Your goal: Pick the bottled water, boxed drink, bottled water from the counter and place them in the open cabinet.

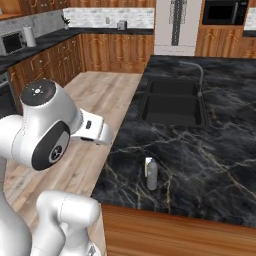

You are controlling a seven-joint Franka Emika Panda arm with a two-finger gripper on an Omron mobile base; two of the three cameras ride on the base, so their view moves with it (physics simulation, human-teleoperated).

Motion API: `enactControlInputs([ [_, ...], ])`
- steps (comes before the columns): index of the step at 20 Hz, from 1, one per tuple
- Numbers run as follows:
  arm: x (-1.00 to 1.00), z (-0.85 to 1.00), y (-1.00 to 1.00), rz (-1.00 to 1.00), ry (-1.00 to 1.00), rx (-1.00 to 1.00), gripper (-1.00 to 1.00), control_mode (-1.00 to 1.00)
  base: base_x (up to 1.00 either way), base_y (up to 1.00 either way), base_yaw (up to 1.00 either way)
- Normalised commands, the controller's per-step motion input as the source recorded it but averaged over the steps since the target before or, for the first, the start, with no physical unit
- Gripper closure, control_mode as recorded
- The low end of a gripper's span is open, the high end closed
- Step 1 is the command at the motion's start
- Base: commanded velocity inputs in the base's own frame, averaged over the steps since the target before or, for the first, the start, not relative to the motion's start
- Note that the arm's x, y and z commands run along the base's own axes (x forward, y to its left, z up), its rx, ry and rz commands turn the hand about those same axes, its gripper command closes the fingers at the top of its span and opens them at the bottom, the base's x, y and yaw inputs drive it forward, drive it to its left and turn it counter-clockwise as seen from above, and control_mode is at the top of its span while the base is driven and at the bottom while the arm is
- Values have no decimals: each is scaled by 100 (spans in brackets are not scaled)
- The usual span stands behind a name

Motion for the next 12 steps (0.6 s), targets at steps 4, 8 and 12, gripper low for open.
enactControlInputs([
  [4,-16,53,-61,0,-7,0,-100,-100,0,0,0],
  [8,-3,63,-81,3,-8,0,-100,-100,0,0,0],
  [12,0,4,-67,8,-3,0,-100,-100,0,0,0],
])
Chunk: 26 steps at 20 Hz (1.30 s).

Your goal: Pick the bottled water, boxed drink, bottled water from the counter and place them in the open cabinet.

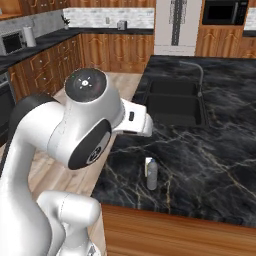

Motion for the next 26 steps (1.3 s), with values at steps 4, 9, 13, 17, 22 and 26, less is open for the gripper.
enactControlInputs([
  [4,0,-3,-19,28,-2,0,-100,-100,0,0,0],
  [9,0,-26,-22,41,-8,0,-100,-100,0,0,0],
  [13,0,-43,-33,37,-10,1,-100,-100,0,0,0],
  [17,0,-45,-26,31,-11,2,-100,-100,0,0,0],
  [22,0,-28,-12,24,-12,4,-100,-100,0,0,0],
  [26,0,-36,-3,24,-7,2,-100,-100,0,0,0],
])
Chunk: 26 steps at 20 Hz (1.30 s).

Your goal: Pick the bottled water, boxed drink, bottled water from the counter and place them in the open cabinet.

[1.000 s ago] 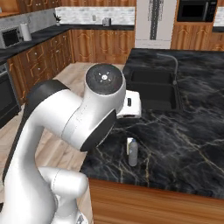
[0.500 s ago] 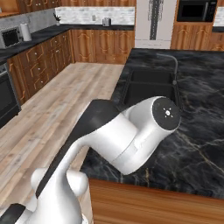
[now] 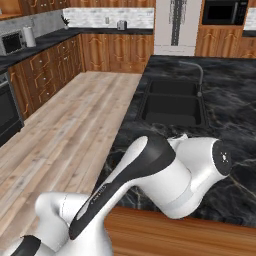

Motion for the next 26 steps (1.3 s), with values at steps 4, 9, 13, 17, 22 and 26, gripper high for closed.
enactControlInputs([
  [4,0,-12,0,15,3,0,-100,-100,0,0,0],
  [9,5,-52,0,1,11,-5,-100,-100,0,0,0],
  [13,23,-67,0,-1,14,-10,-100,-100,0,0,0],
  [17,21,-59,-3,-4,7,-2,-100,-100,0,0,0],
  [22,23,-47,-8,-2,5,0,-100,-100,0,0,0],
  [26,31,-16,-10,-9,4,1,-100,-100,0,0,0],
])
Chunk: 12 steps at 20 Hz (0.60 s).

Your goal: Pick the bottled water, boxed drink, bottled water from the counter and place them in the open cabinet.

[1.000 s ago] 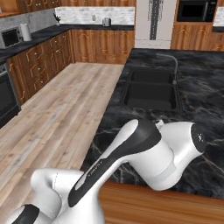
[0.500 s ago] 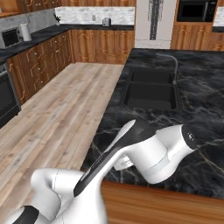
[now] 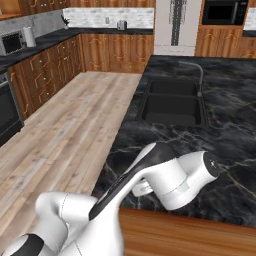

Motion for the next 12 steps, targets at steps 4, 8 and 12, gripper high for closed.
enactControlInputs([
  [4,37,-17,-11,-7,2,2,-100,-100,0,0,0],
  [8,17,-24,-12,-2,0,6,-100,-100,0,0,0],
  [12,20,-36,-4,1,0,1,-100,-100,0,0,0],
])
